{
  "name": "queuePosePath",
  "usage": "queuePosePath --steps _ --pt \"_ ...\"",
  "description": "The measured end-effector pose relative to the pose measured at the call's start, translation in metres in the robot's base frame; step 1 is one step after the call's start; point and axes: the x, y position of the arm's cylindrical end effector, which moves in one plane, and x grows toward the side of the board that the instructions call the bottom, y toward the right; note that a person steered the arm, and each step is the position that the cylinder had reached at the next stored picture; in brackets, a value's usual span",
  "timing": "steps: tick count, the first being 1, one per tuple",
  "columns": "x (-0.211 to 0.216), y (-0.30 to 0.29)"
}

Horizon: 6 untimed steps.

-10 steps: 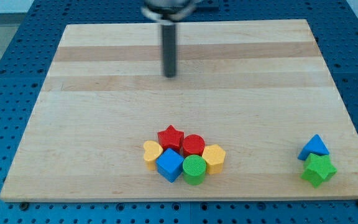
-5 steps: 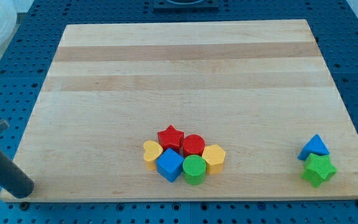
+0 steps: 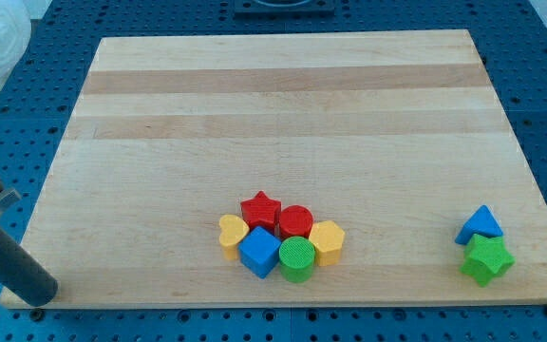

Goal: Move your arm towards the group of blocks

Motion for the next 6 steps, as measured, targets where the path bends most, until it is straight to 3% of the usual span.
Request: queuePosePath --steps 4,6 --pt "0.000 0.064" --pt "0.000 0.148"
